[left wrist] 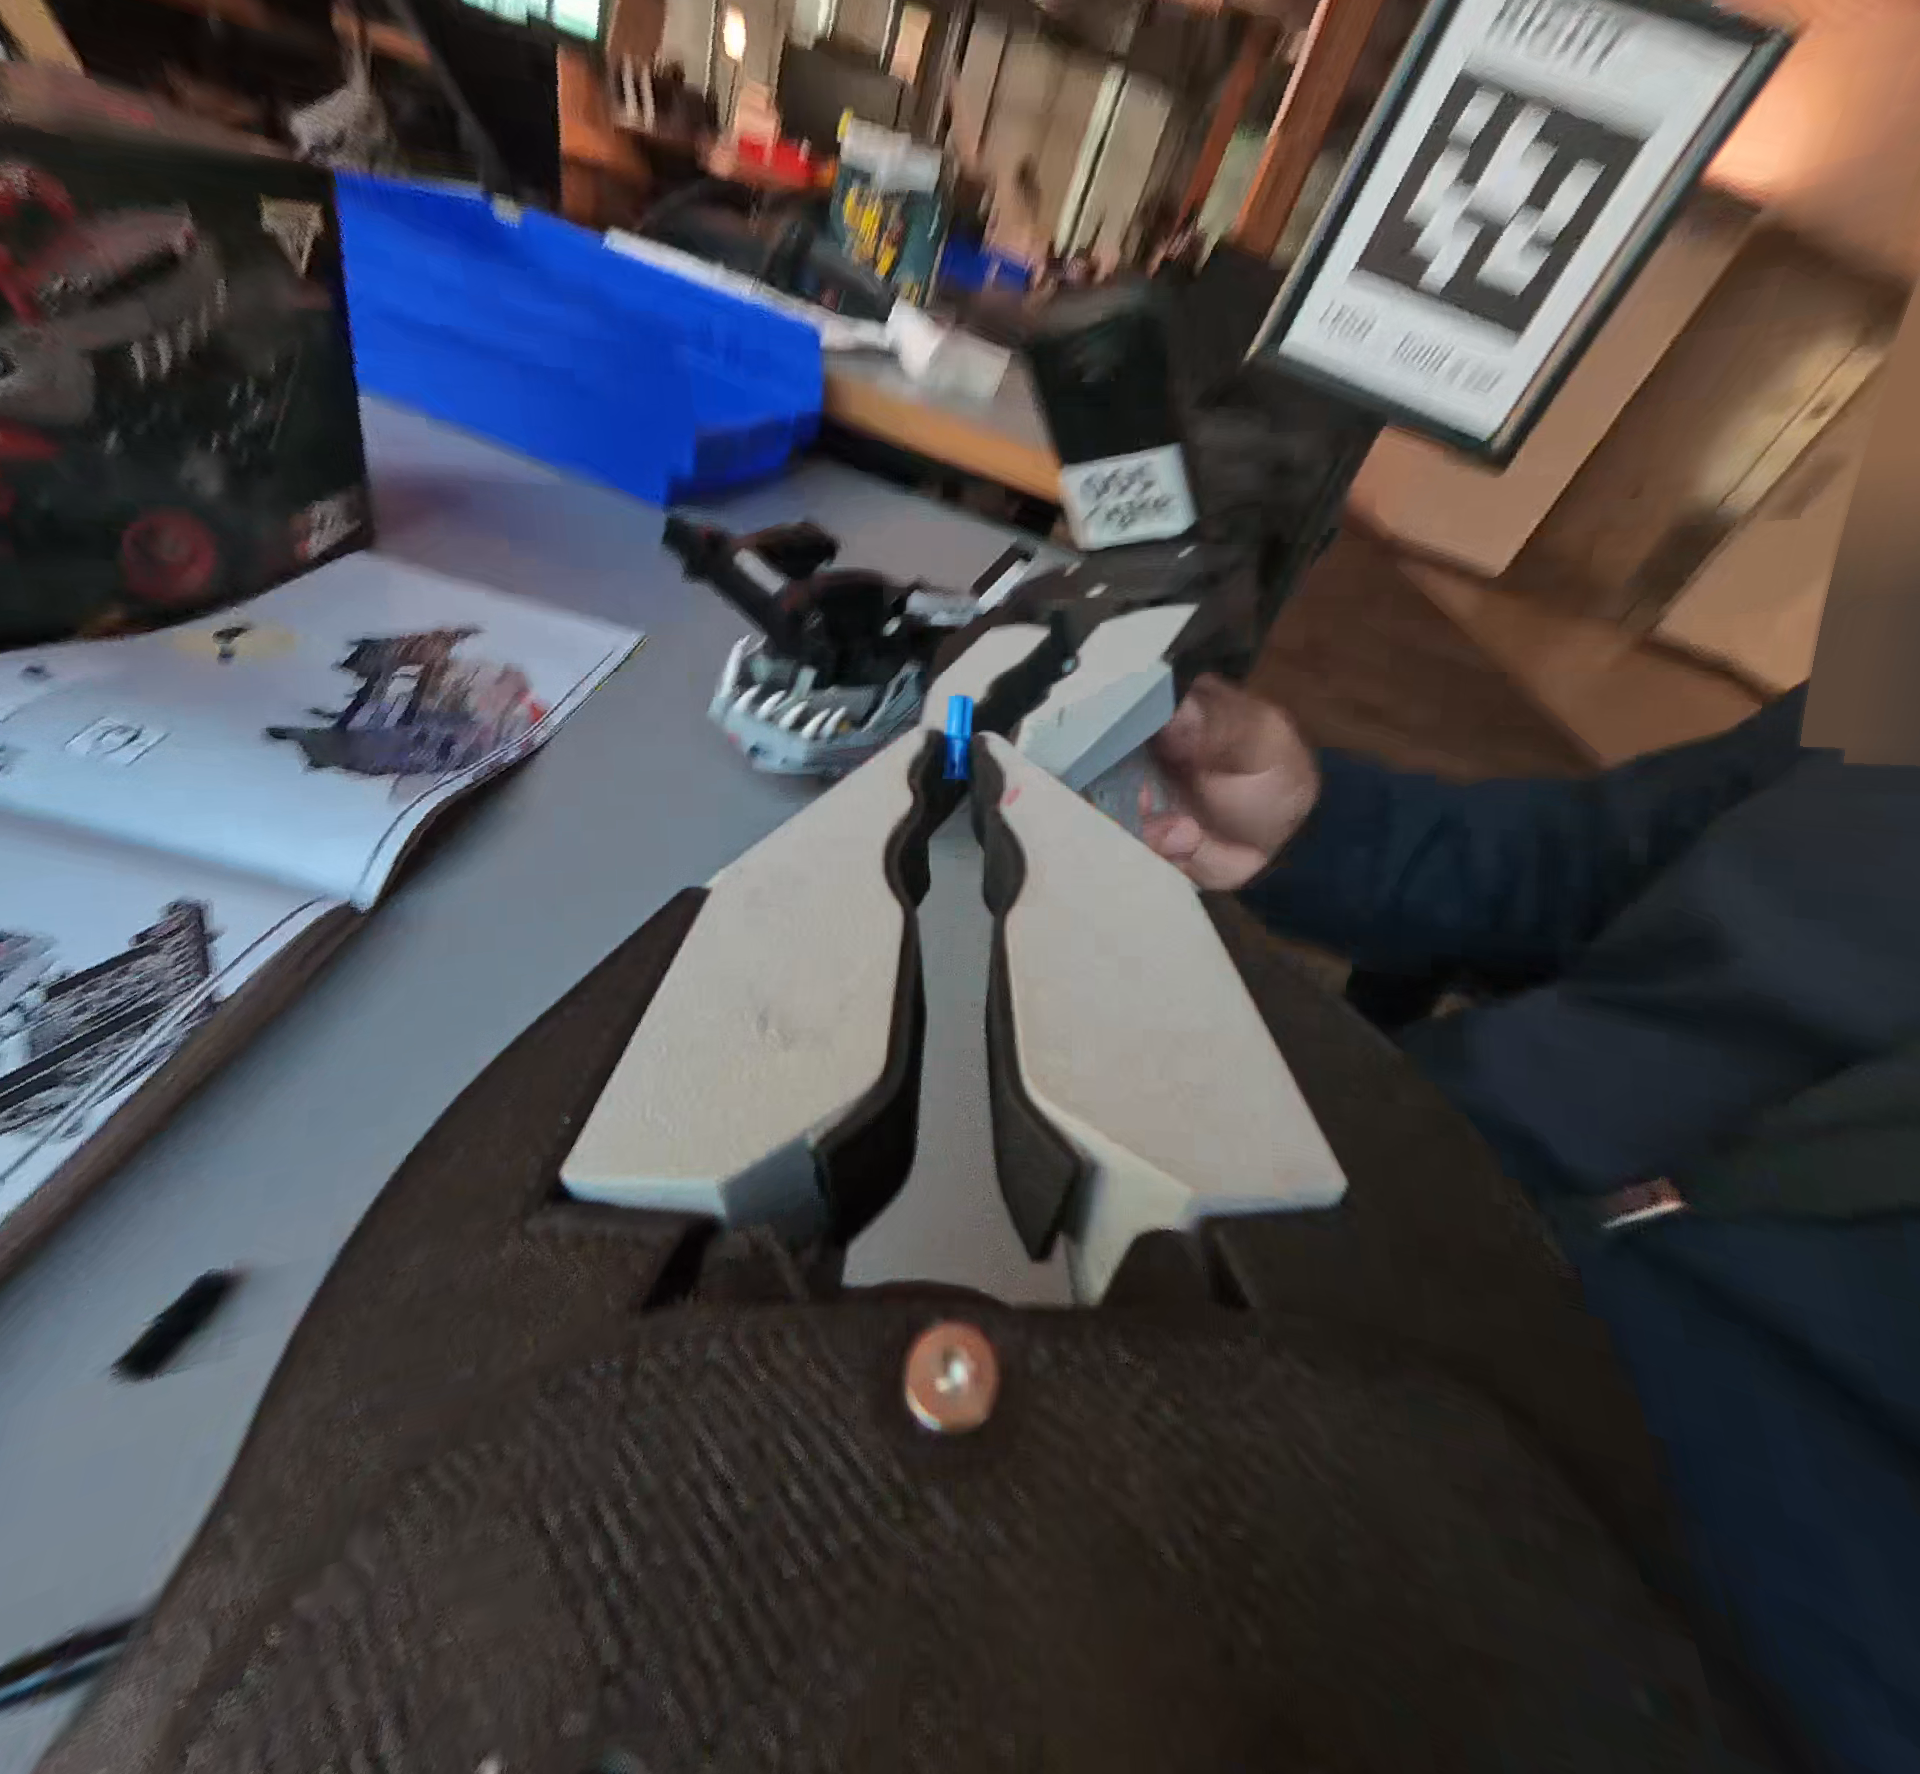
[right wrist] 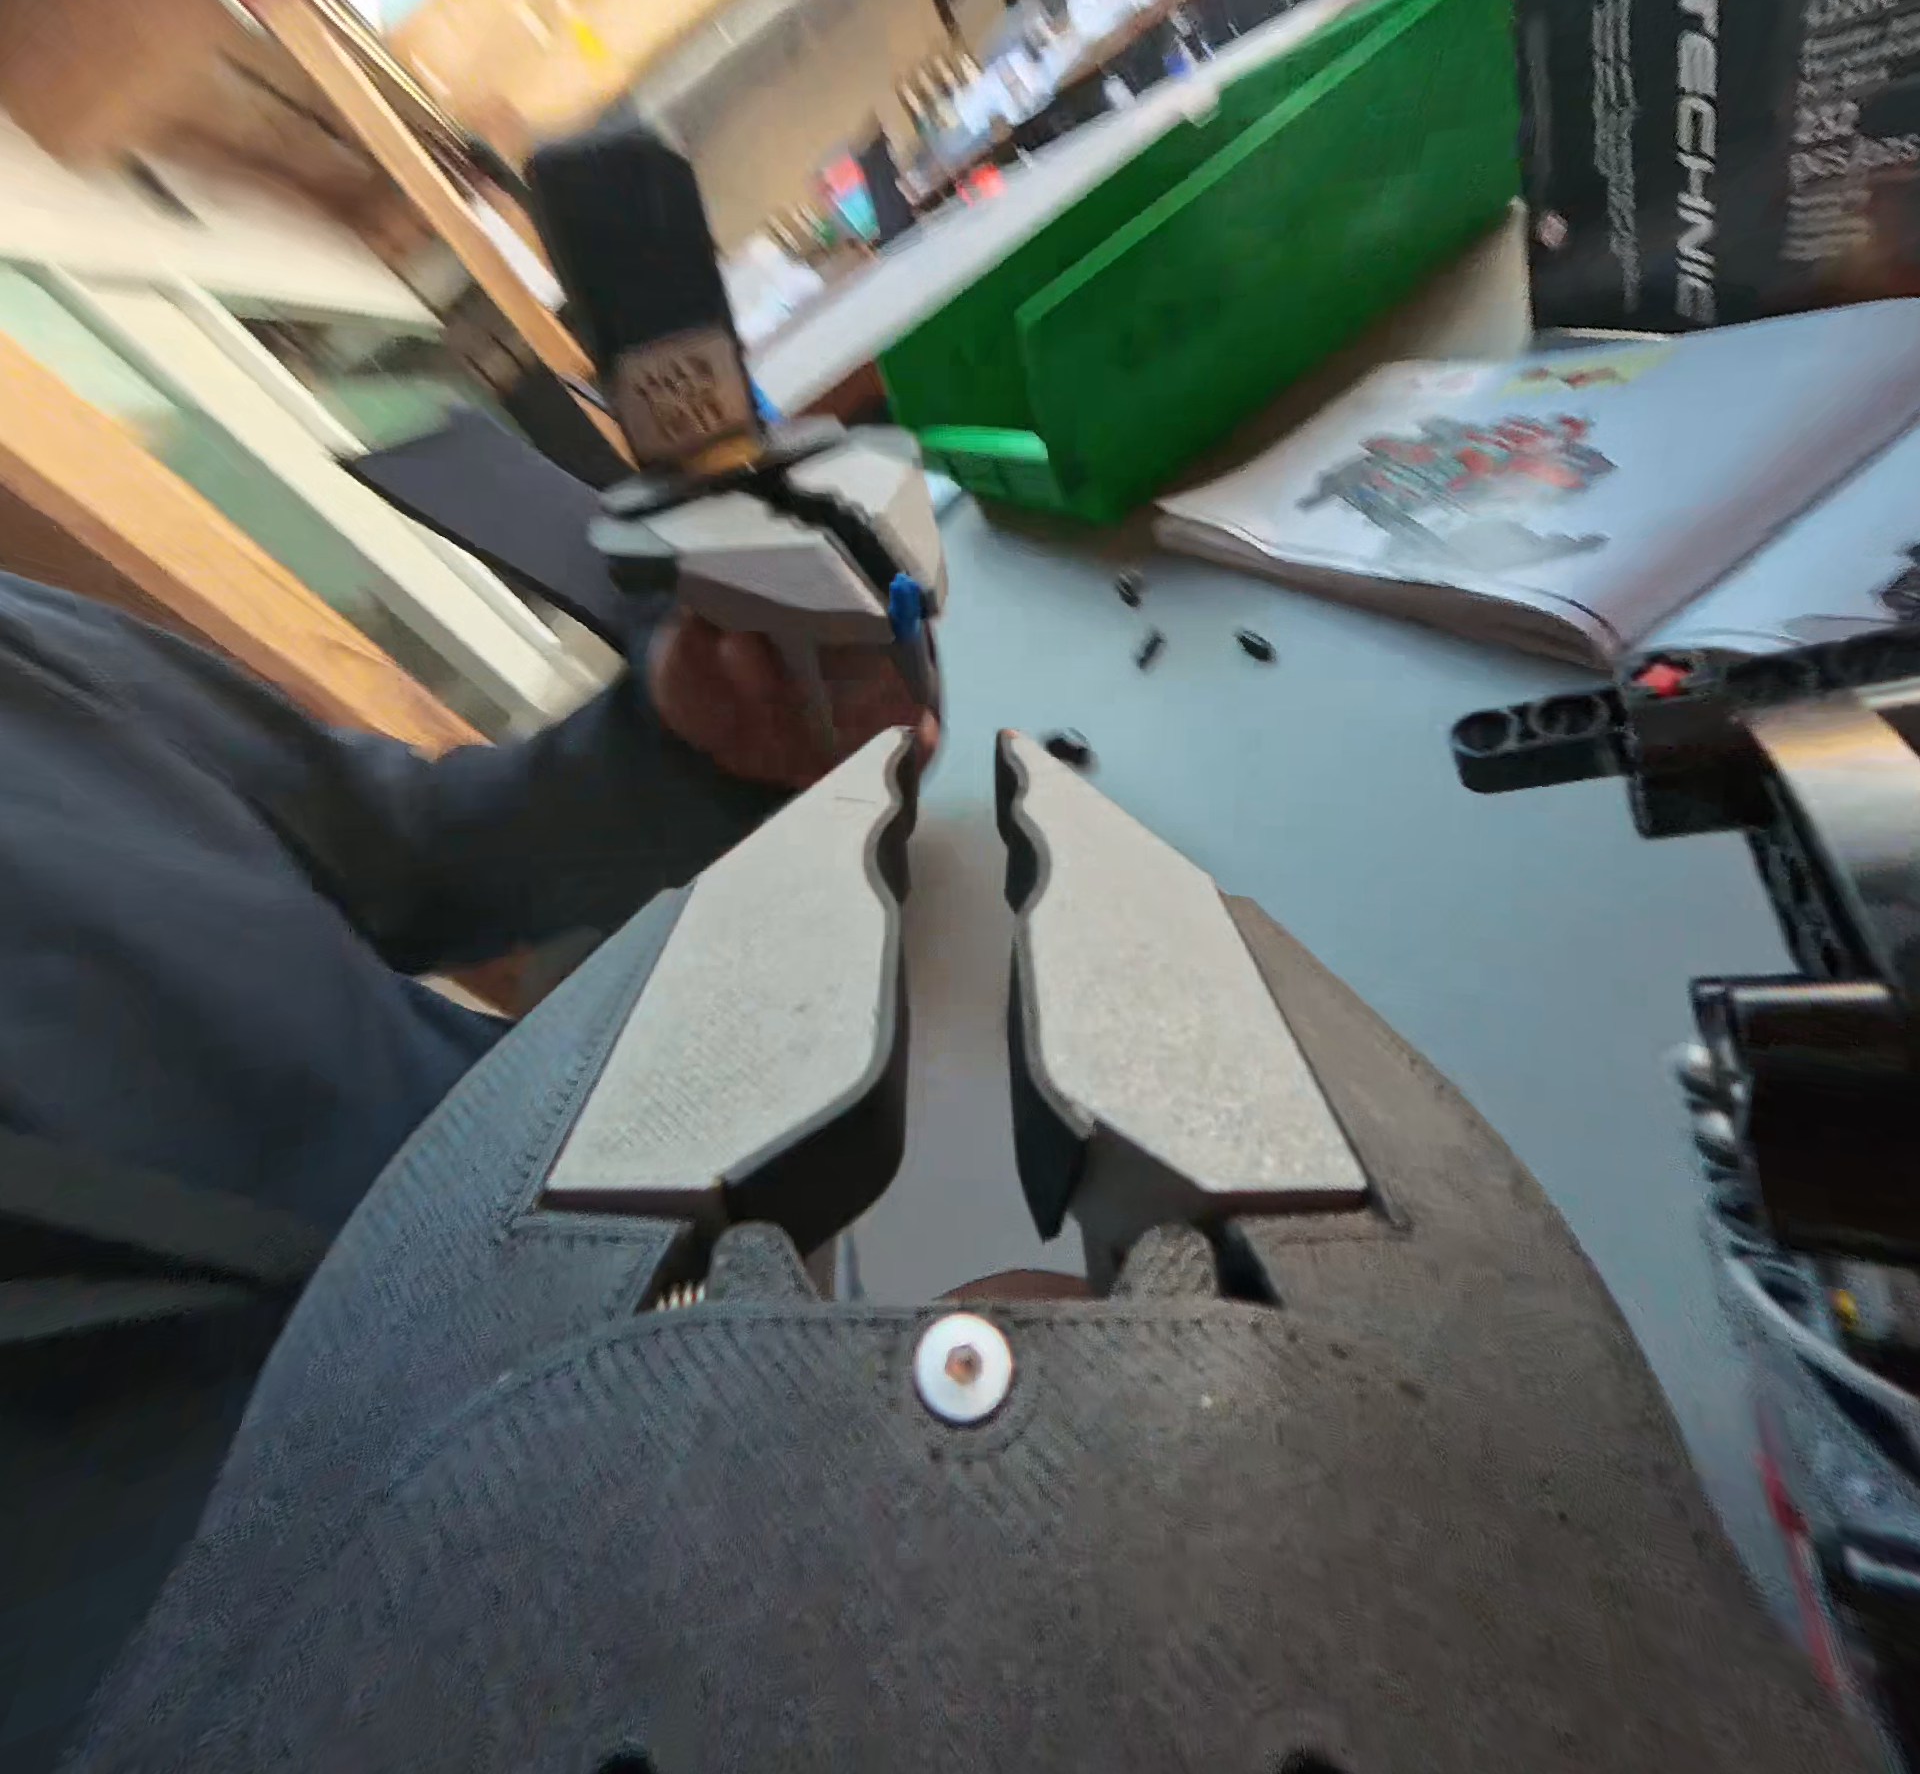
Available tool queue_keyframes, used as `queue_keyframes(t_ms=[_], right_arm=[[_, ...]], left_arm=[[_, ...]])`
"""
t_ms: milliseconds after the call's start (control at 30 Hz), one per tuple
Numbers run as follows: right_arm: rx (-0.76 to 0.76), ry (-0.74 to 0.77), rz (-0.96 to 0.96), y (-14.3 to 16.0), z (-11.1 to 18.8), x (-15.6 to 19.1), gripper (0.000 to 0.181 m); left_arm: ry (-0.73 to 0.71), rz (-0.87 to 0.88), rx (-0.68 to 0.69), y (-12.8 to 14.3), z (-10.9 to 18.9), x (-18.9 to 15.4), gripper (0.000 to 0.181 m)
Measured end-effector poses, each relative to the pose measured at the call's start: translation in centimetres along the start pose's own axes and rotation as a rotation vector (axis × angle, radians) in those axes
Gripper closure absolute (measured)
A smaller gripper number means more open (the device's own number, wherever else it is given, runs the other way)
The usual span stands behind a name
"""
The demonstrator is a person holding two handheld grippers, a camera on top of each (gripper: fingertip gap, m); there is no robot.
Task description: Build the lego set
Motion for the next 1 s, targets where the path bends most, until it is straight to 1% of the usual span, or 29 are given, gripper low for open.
queue_keyframes(t_ms=[33, 67, 100, 200, 267, 333, 500, 667, 733, 800, 867, 967, 1000], right_arm=[[-0.052, -0.069, -0.036, -0.3, 0.2, 0.3, 0.167], [-0.091, -0.127, -0.074, -0.5, 0.4, 0.4, 0.168], [-0.115, -0.179, -0.116, -0.6, 0.4, 0.5, 0.168], [-0.144, -0.337, -0.23, -0.5, 0.3, 0.9, 0.168], [-0.152, -0.408, -0.293, -0.4, 0.1, 1.2, 0.168], [-0.167, -0.443, -0.323, -0.4, 0.0, 1.5, 0.168], [-0.164, -0.335, -0.31, -0.2, 0.0, 1.2, 0.174], [-0.149, -0.108, -0.235, 0.7, -0.3, 1.6, 0.176], [-0.142, -0.056, -0.186, 1.5, -0.3, 2.2, 0.172], [-0.148, -0.125, -0.189, 2.3, -0.1, 2.9, 0.169], [-0.166, -0.271, -0.259, 2.9, 0.4, 3.2, 0.168], [-0.194, -0.443, -0.323, 3.4, 0.9, 3.4, 0.17], [-0.206, -0.499, -0.339, 3.3, 1.0, 3.6, 0.168]], left_arm=[[0.029, 0.014, -0.057, 0.0, 0.2, -0.4, 0.18], [0.047, 0.01, -0.106, 0.0, 0.3, -0.8, 0.18], [0.05, -0.009, -0.129, 0.1, 0.4, -1.0, 0.18], [0.03, -0.117, -0.143, 0.3, 0.5, -1.9, 0.18], [-0.012, -0.203, -0.136, 0.3, 0.5, -2.3, 0.18], [-0.055, -0.29, -0.107, 0.3, 0.3, -2.7, 0.18], [-0.157, -0.423, -0.038, 0.6, -0.1, -3.1, 0.18], [-0.291, -0.553, 0.067, 1.6, -0.4, -3.3, 0.18], [-0.258, -0.56, 0.081, 2.4, -0.5, -3.7, 0.18], [-0.197, -0.59, 0.041, 3.1, -0.4, -4.6, 0.18], [-0.151, -0.65, 0.017, 3.2, -0.3, -5.4, 0.18], [-0.07, -0.662, -0.022, 2.9, -0.4, -6.3, 0.18], [-0.049, -0.656, -0.046, 2.7, -0.4, -6.5, 0.18]])
Point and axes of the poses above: each gripper's, where its closed fingertips meet, z back along the fingers, y out of its underside, x = y × z across the jaws, the point moved 8 cm from there along z, back along the fingers, and after that the axes turned 6 degrees about x, right-handed, at the moved point
